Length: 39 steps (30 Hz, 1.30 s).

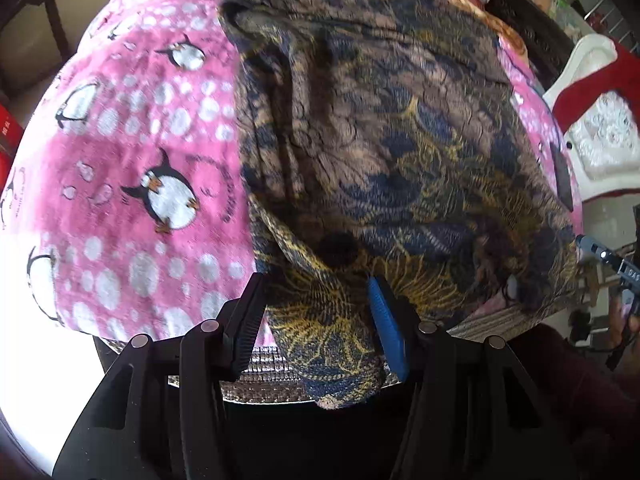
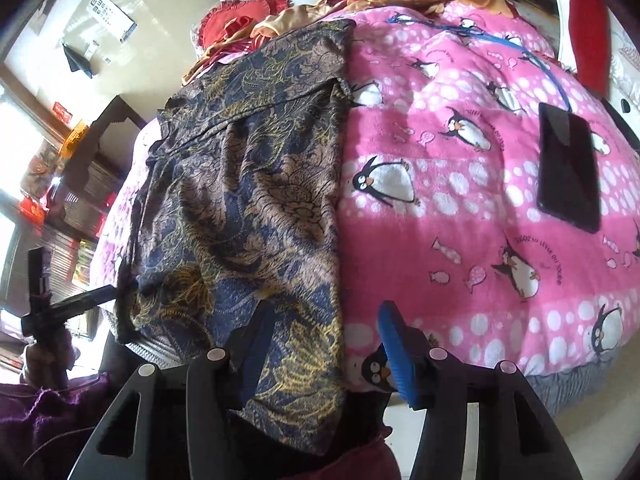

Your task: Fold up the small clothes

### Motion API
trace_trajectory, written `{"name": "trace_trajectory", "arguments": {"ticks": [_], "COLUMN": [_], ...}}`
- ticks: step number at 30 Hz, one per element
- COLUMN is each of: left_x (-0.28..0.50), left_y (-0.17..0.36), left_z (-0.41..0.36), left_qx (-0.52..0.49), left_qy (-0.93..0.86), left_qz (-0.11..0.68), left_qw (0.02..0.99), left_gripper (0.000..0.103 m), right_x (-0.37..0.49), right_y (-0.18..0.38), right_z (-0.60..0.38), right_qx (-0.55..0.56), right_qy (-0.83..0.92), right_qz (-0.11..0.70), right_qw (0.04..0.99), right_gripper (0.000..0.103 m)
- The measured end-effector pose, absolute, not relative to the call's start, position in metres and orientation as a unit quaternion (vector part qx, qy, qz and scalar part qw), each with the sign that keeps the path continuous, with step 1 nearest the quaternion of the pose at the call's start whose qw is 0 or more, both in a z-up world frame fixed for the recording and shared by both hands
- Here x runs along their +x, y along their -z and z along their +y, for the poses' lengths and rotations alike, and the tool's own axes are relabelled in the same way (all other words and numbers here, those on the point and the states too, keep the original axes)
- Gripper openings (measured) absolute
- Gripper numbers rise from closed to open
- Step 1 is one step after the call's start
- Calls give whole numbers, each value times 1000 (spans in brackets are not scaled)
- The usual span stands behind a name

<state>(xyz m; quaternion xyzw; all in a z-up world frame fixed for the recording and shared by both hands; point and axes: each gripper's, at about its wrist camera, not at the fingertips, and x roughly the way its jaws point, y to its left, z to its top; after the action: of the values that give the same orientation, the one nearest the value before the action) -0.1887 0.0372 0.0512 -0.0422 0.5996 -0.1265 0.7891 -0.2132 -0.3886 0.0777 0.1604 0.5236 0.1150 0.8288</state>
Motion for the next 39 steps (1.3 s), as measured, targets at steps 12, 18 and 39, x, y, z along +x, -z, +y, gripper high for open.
{"name": "trace_trajectory", "arguments": {"ticks": [12, 18, 39], "left_x": [-193, -195, -146], "left_y": [-44, -42, -107], "left_z": [59, 55, 88], "left_qx": [-58, -40, -136], "left_qy": [101, 100, 174], "left_qz": [608, 608, 529], "left_qw": [786, 787, 819], "left_gripper": [52, 53, 7], "right_x": [-230, -228, -187], "right_y": [-67, -66, -113], "right_z": [-372, -351, -367], "right_qx": [139, 93, 186], "right_qy": [-175, -195, -218], "right_qz": [557, 558, 466], "right_qw": [800, 801, 837], "right_gripper": [52, 52, 7]}}
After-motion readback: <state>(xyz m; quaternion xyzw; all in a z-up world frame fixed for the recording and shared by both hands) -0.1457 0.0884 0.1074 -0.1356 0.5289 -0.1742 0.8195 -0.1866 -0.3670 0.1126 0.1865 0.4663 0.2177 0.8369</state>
